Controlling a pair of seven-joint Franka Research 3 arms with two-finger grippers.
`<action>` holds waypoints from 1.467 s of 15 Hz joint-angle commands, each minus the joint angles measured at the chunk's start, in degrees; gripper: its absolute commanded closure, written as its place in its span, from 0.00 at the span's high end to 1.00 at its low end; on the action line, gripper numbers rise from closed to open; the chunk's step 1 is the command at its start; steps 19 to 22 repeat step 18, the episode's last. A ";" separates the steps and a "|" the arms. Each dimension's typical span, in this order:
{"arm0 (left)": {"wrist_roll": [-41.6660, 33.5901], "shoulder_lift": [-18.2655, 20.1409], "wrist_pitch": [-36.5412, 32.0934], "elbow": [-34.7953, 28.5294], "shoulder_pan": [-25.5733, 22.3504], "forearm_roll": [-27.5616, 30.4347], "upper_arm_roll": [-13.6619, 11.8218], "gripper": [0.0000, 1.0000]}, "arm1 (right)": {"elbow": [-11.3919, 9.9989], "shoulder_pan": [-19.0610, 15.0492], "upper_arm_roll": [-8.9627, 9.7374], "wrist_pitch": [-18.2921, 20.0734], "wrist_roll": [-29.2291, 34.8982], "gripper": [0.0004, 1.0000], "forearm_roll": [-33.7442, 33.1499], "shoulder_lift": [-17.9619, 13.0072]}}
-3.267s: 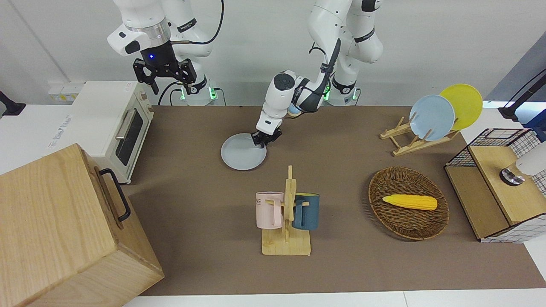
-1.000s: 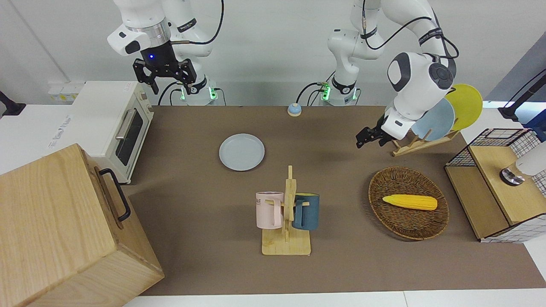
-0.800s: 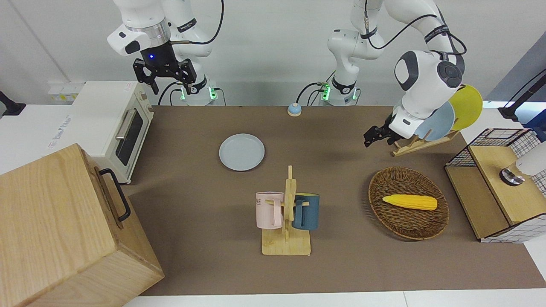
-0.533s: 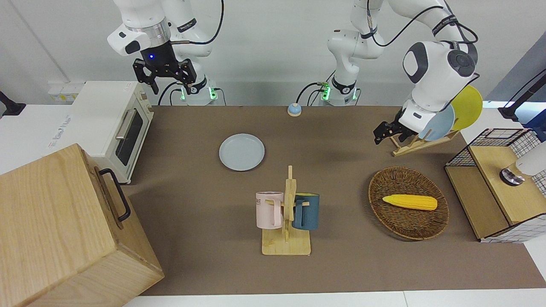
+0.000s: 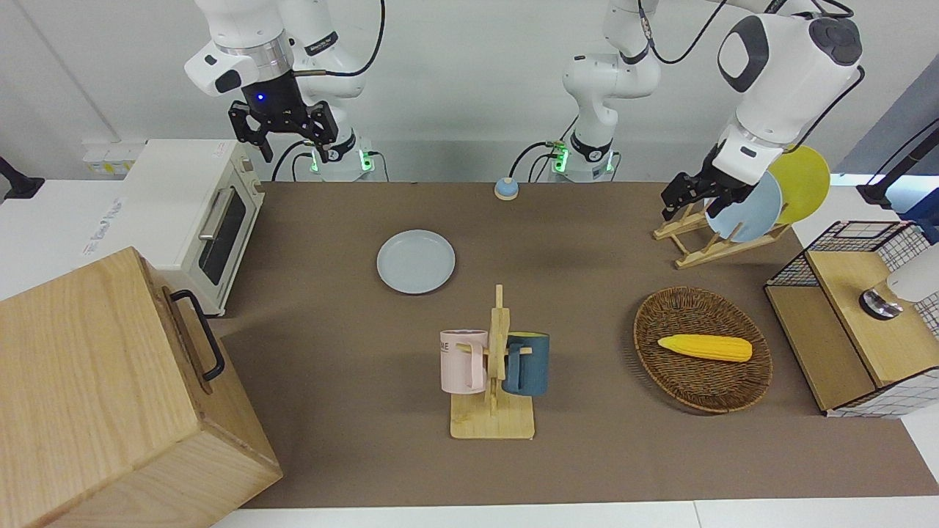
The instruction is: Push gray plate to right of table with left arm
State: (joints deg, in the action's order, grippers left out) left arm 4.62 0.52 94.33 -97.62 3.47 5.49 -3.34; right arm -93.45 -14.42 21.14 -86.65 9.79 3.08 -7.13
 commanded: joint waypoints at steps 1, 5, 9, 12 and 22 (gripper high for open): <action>-0.32 1.59 -3.01 0.23 -3.73 -4.07 5.88 0.99 | -1.56 -1.40 0.83 -0.01 0.59 1.00 1.23 -1.57; -0.23 2.29 -3.01 0.32 -4.17 -8.83 9.23 0.99 | -1.56 -1.40 0.83 -0.01 0.59 1.00 1.23 -1.57; -0.14 2.29 -2.40 0.41 -4.17 -8.92 8.62 0.99 | -1.56 -1.40 0.83 -0.01 0.59 1.00 1.23 -1.57; -0.05 2.29 -2.22 0.50 -4.08 -8.66 8.53 0.99 | -1.56 -1.40 0.83 -0.01 0.59 1.00 1.23 -1.57; -0.14 2.20 -2.22 0.50 -4.08 -8.48 8.44 0.99 | -1.56 -1.40 0.83 -0.01 0.59 1.00 1.23 -1.57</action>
